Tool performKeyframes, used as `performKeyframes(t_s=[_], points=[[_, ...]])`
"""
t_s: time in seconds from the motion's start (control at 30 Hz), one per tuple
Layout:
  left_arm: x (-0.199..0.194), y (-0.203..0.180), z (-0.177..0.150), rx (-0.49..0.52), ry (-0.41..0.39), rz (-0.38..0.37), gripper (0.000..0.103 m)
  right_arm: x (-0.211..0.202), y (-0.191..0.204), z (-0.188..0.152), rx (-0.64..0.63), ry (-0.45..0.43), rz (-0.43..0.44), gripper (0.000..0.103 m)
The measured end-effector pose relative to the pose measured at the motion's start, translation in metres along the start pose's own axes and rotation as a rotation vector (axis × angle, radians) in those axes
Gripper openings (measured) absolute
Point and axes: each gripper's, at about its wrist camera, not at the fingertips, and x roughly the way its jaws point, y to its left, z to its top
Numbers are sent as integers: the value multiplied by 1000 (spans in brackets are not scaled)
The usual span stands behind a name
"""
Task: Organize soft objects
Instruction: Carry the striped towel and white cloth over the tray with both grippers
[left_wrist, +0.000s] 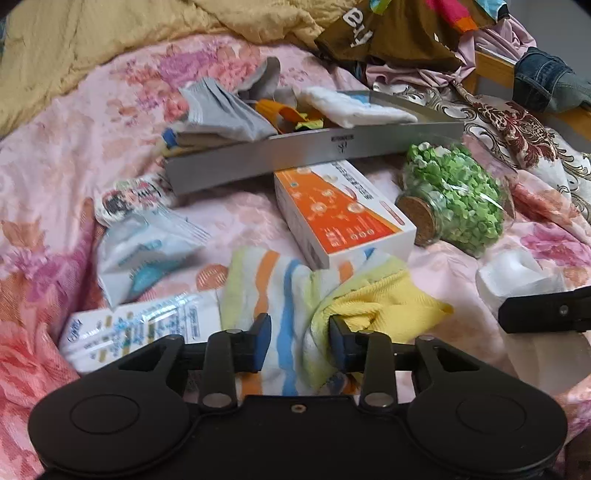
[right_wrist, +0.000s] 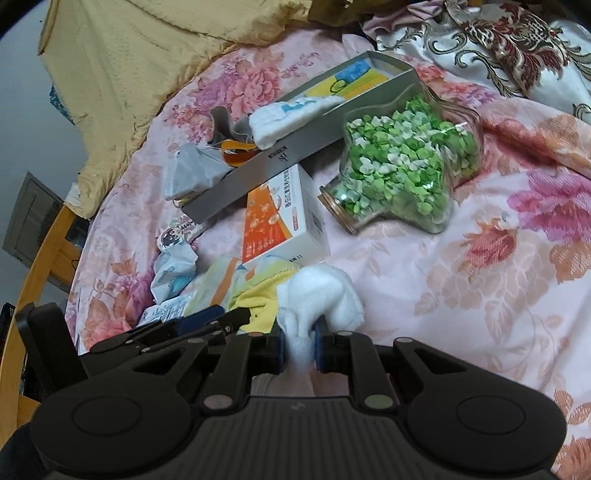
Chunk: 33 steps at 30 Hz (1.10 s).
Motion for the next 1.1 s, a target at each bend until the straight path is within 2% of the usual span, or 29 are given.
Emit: performKeyframes(t_s=[0.17,0.23,0.4,0.47,0.5,0.67,0.83,1.1], points=[[4,-12,-2,105,-6,29,56,-1,0,0,2,-4,1,17],[6,-18,-5,153,3,33,60,-1,0,0,3,-9,5,17],[13,-22,-11,171,57,-23,59,0,1,1,3,-13,17,17],[15,-22,-12,166,65,-52,48,-1,2,1,-1,-15,18,17],[16,-21,-12,157,68,-65,45,0,2,1,-2,-16,18,17],[17,-12,-7,81,67,-82,21,-2,1,1,6,-22,16,18],[11,-1,-1,-30,51,-99,15,-2,2,2,3,-28,18,19],[-7,5,8,-135,-14,-161,15,-7,9,2,-35,-70,35,19]])
